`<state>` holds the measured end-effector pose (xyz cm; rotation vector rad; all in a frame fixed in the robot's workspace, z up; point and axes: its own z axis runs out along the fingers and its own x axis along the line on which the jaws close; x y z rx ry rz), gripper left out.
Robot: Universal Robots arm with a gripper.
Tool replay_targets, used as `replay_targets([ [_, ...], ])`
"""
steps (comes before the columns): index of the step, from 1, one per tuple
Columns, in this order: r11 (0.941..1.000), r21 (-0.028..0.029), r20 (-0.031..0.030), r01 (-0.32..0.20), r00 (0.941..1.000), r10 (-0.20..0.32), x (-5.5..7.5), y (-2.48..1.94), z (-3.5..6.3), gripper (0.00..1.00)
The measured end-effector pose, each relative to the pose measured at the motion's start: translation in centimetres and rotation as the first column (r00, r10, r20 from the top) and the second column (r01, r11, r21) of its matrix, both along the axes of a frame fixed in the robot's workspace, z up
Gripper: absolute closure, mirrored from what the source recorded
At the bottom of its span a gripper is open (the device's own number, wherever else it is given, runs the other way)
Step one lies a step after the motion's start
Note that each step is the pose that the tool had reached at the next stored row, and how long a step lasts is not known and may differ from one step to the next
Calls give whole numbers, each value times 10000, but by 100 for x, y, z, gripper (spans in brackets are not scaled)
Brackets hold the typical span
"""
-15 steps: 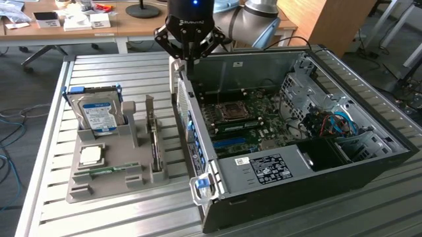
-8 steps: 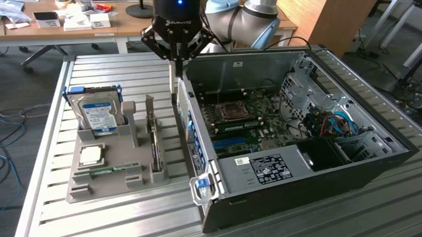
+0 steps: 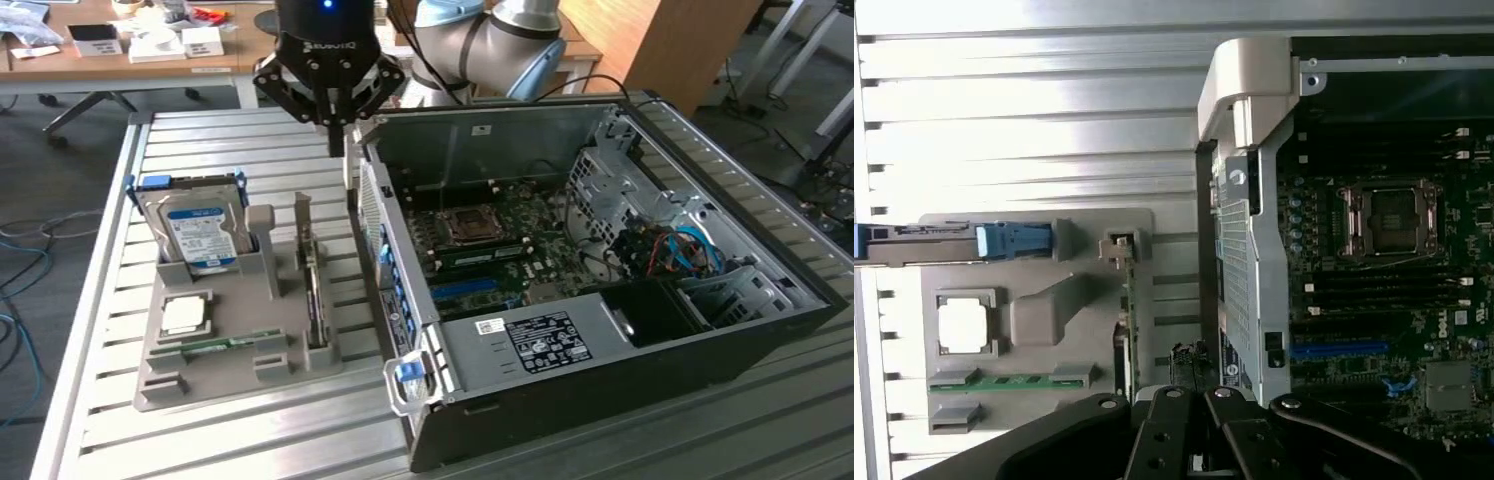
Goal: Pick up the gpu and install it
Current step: 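Reach for the gpu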
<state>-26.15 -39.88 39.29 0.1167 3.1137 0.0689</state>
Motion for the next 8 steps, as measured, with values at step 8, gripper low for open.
replay_targets([
  [8, 10000, 0, 0, -1, 10000, 1, -198, 0, -1, 89],
])
